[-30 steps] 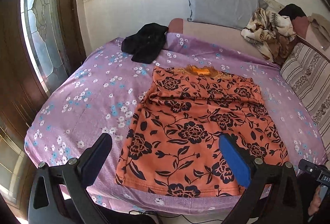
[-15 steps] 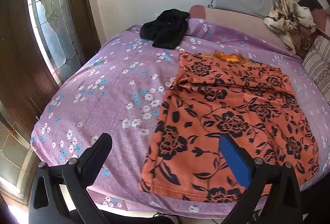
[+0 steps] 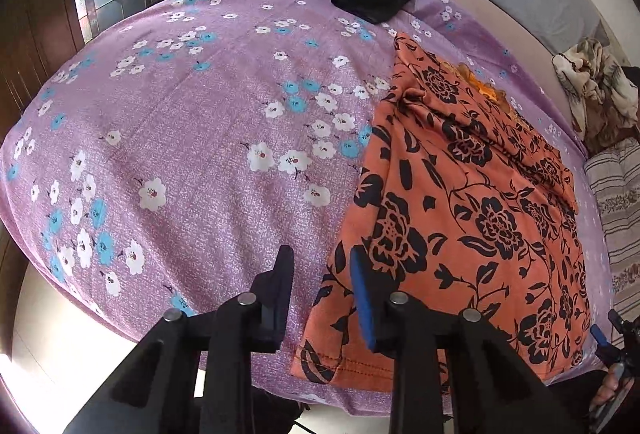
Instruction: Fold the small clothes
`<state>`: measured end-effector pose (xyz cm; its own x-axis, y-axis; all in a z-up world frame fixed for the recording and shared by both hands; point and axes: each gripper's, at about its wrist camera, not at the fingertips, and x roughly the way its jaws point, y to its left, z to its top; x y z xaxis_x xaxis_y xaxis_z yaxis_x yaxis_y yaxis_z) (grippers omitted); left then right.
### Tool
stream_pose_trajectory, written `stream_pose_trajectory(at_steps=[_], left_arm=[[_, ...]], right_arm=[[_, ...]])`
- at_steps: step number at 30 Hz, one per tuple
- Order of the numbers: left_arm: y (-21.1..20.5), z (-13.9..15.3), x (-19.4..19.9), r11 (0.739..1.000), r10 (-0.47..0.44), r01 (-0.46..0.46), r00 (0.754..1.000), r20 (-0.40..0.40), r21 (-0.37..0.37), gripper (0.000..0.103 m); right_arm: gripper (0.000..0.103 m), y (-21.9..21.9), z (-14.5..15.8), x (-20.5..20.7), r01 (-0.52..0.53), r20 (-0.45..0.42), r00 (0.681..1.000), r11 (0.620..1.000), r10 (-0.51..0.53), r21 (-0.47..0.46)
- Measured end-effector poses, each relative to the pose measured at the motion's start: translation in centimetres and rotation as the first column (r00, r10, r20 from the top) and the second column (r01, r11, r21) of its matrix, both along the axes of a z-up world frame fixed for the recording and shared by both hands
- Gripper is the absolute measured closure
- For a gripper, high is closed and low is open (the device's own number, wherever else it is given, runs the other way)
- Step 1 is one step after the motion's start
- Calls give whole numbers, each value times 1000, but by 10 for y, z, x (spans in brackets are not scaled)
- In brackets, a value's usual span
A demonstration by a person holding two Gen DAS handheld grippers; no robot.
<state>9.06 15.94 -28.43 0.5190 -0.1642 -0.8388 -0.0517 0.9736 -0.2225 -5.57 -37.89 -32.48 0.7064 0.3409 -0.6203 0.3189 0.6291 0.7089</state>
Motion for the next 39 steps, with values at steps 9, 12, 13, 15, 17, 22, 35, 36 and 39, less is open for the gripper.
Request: stream_pose_trajectory(at_steps=[9, 12, 13, 15, 17, 22, 35, 36, 39], left_arm=[[4, -12, 3, 1000, -1, 1, 1000, -18, 4, 34], [3, -18, 1, 1000, -10, 10, 999, -31, 1, 34], [2, -17, 1, 1000, -14, 14, 1000, -20, 1, 38], [1, -16, 1, 999, -33, 33, 999, -15, -16, 57], [-2, -17, 1, 999, -37, 37, 999, -15, -7, 60], [-17, -15, -4, 991, -132, 132, 991, -18, -38, 35], [-28, -19, -5, 982, -178, 174, 983, -47, -78, 82], [-28, -19, -5, 979, -187, 182, 981, -48, -96, 76], [-38, -17, -7, 971, -228, 224, 973, -41, -90, 53]], right_arm=[[39, 9, -17, 22, -43, -12, 999, 998, 44, 42], [58, 29, -19, 32, -144, -40, 989, 989, 145, 21], [60, 38, -17, 33, -175, -44, 984, 984, 173, -29], [61, 50, -14, 35, -219, -50, 975, 973, 216, -70], [61, 53, -16, 35, -218, -59, 975, 972, 213, -90], [48, 55, -16, 34, -219, -38, 976, 972, 216, -86], [79, 65, -18, 38, -236, -63, 972, 947, 228, -216], [79, 65, -18, 38, -234, -61, 972, 950, 227, -208], [77, 63, -19, 37, -219, -56, 976, 958, 212, -186]])
